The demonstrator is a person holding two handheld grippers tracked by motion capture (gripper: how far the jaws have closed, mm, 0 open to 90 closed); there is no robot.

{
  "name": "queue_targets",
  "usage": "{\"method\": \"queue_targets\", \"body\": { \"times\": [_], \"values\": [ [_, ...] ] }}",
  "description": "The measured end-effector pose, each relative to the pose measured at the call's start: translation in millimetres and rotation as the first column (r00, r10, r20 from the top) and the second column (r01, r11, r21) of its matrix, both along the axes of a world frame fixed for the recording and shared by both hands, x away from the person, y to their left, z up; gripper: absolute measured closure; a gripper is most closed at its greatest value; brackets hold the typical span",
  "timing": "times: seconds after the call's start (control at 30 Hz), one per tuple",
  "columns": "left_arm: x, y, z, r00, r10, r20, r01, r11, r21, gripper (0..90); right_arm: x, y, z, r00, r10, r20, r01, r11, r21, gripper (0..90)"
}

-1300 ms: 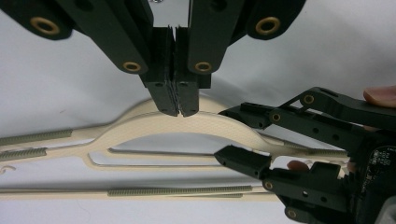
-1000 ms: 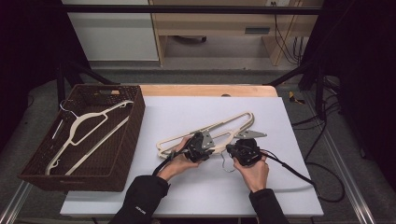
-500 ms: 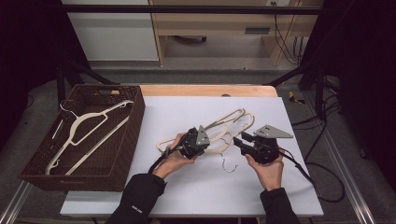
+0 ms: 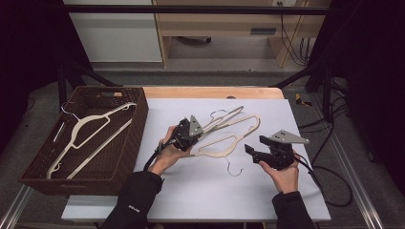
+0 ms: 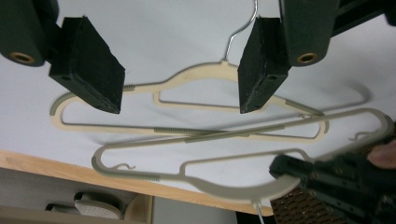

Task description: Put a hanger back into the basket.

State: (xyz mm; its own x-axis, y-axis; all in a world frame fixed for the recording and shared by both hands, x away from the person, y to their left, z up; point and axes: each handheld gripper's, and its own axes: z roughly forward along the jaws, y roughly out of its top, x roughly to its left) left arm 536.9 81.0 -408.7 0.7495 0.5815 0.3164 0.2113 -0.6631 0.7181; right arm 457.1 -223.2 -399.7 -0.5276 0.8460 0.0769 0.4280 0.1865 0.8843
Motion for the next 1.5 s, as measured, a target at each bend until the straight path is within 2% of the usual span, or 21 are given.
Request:
{"method": "queue_targets", "body": {
  "times": [0.1, 0.17, 0.2, 0.23, 0.27, 0.43, 0.57, 0.63, 0.97, 1.1, 1.17, 1.5],
  "values": [
    [2.0, 7.8, 3.0, 0.9995, 0.028, -0.017, -0.028, 0.9995, -0.011, 86.2, 0.3, -2.0, -3.4, 0.9999, 0.006, -0.014, -0.006, 1.0, 0.017, 30.1],
    [1.1, 13.0, 6.5, 0.9988, 0.039, -0.03, -0.04, 0.9986, -0.035, 86.2, -0.1, -4.0, -5.2, 0.9999, 0.009, -0.01, -0.009, 1.0, 0.017, 28.9],
    [0.0, 15.4, 8.7, 0.9985, 0.044, -0.034, -0.046, 0.9972, -0.059, 86.2, -0.7, -5.1, -5.7, 0.9999, 0.01, -0.012, -0.01, 1.0, 0.02, 28.0],
    [-1.6, 16.4, 10.5, 0.9978, 0.051, -0.042, -0.055, 0.9927, -0.107, 86.3, -1.2, -6.1, -6.1, 0.9998, 0.016, -0.008, -0.016, 1.0, 0.025, 27.2],
    [-3.4, 18.6, 13.8, 0.9974, 0.051, -0.051, -0.057, 0.9901, -0.128, 86.3, -1.9, -6.7, -6.3, 0.9999, 0.016, -0.004, -0.016, 1.0, 0.024, 26.2],
    [-14.7, 28.6, 31.2, 0.9963, 0.036, -0.079, -0.048, 0.9853, -0.164, 86.2, -5.0, -10.2, -7.5, 0.9992, 0.039, 0.006, -0.039, 0.999, 0.032, 21.4],
    [-26.1, 37.5, 45.1, 0.9947, -0.004, -0.103, -0.017, 0.9788, -0.204, 86.2, -7.1, -11.6, -8.1, 0.999, 0.043, 0.015, -0.043, 0.999, 0.033, 17.1],
    [-32.3, 42.4, 52.9, 0.9945, -0.02, -0.103, -0.003, 0.9757, -0.219, 86.2, -8.0, -12.5, -8.5, 0.9986, 0.048, 0.022, -0.049, 0.998, 0.029, 15.9],
    [-58.9, 75.9, 91.1, 0.9936, -0.063, -0.094, 0.036, 0.9649, -0.26, 86.2, -12.3, -16.2, -10.4, 0.9974, 0.058, 0.042, -0.059, 0.998, 0.025, 10.1],
    [-63.9, 91.1, 103.7, 0.9939, -0.067, -0.087, 0.042, 0.9618, -0.271, 86.2, -12.1, -17.2, -12.4, 0.9977, 0.054, 0.04, -0.055, 0.998, 0.013, 8.6],
    [-65.9, 100.0, 110.4, 0.9941, -0.069, -0.084, 0.042, 0.9575, -0.285, 86.2, -12.8, -17.2, -12.3, 0.9977, 0.055, 0.039, -0.056, 0.998, 0.015, 8.4],
    [-71.4, 141.6, 135.9, 0.9973, -0.036, -0.064, 0.016, 0.9572, -0.289, 86.2, -13.4, -17.7, -12.5, 0.9975, 0.054, 0.046, -0.055, 0.998, 0.007, 7.3]
  ]
}}
